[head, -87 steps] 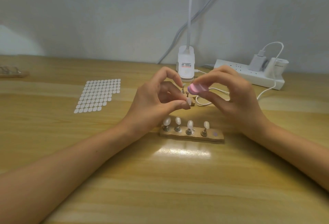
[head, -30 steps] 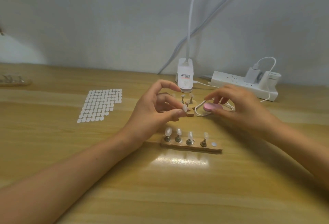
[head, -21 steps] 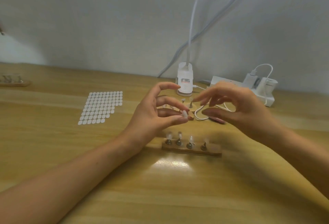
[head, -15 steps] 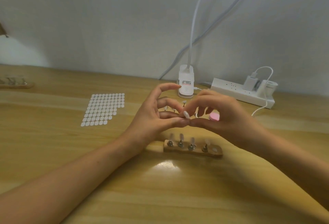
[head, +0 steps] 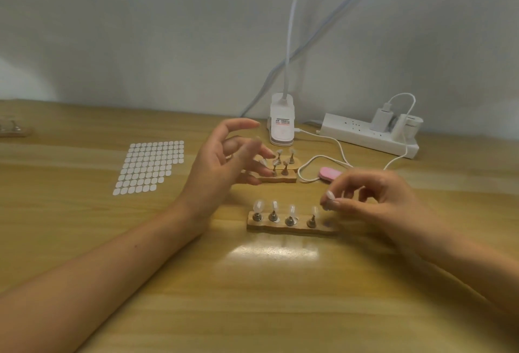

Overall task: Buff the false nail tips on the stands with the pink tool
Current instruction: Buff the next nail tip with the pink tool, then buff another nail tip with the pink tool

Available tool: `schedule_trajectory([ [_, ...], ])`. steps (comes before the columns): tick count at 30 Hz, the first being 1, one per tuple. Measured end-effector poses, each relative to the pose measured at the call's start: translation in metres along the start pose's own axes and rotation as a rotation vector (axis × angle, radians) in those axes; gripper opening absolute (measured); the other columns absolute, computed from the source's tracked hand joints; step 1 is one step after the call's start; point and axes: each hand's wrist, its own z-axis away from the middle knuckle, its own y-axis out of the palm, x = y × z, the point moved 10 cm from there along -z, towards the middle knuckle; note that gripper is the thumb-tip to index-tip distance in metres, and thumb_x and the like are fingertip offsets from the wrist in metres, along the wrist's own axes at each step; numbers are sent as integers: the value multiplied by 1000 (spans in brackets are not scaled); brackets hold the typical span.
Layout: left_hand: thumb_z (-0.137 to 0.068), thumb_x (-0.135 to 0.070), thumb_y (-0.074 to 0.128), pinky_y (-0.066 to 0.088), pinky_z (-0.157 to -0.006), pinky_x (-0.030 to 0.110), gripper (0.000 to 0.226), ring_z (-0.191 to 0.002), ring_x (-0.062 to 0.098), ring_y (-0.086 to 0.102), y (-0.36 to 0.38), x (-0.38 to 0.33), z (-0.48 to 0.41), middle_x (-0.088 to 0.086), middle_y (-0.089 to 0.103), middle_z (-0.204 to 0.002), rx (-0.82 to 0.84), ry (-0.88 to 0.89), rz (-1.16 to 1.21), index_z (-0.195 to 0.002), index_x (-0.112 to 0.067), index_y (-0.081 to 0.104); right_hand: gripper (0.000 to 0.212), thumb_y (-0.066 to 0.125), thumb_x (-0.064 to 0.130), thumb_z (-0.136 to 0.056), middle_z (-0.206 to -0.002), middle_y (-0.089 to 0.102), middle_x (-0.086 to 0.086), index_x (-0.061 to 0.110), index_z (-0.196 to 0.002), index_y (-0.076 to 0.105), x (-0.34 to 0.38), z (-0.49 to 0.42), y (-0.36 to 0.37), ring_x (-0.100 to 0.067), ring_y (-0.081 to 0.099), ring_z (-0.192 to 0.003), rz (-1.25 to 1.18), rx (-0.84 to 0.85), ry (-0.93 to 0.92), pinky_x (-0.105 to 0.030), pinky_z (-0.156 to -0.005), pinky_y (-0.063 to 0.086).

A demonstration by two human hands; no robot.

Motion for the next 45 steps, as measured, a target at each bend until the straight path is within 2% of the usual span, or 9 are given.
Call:
schedule_trajectory([
  [8,-91,-39,52,56,-57,23,34,-70,17,72,2,4,0,0,76,-85,15,-21,-8,-119,-20,57,18,73,34,-74,-82,69,11,19,-82,78,-3,15,4,-5,56,-70,58,-9,-53,-8,-62,39],
  [14,-90,-42,51,56,-57,23,35,-69,17,72,1,4,1,1,75,-85,10,-27,-5,-117,-21,58,35,75,48,-66,-105,66,16,39,-100,75,-9,11,13,-2,60,-106,124,74,-26,-13,-88,48],
  [20,-91,-44,50,55,-57,22,35,-69,17,72,0,4,1,2,75,-85,-1,-26,-25,-116,-21,58,21,85,22,-75,-99,67,12,30,-93,77,-7,11,4,-16,67,-98,145,24,-82,-33,-86,57],
  [24,-91,-43,50,56,-57,23,35,-68,17,72,1,5,2,2,75,-85,9,-28,-54,-117,-21,58,22,85,16,-77,-98,64,16,29,-93,76,-4,15,-5,-13,65,-92,269,51,-121,-19,-77,51],
  [26,-91,-42,49,56,-57,24,35,-68,18,72,4,4,3,2,75,-84,25,-16,-84,-117,-20,58,25,86,14,-75,-93,63,19,30,-91,76,-14,16,-15,-6,63,-88,284,117,-37,-11,-73,44],
  [30,-88,-44,50,58,-58,26,39,-69,23,72,13,1,6,6,75,-85,85,24,-139,-119,-20,58,25,87,13,-74,-88,68,14,31,-86,74,-47,32,-54,-2,62,-81,337,215,186,-13,-69,47],
  [35,-91,-41,51,58,-56,26,30,-68,28,72,15,4,6,11,74,-85,113,66,-148,-115,-29,64,24,85,16,-77,-82,66,6,28,-87,68,-98,63,-136,-4,61,-74,501,40,415,-15,-66,49],
  [40,-75,-79,64,58,-54,25,59,-68,28,72,16,7,3,10,75,-85,129,42,-178,-116,-36,65,22,73,31,-88,-79,59,2,18,-86,55,-152,92,-208,-10,50,-67,714,-174,687,-24,-55,35],
  [45,-73,-81,65,57,-53,24,64,-67,29,72,22,11,5,10,74,-85,174,20,-207,-119,-37,63,46,62,63,-83,-75,59,2,18,-87,54,-157,93,-221,-15,53,-68,816,-324,689,-32,-57,33],
])
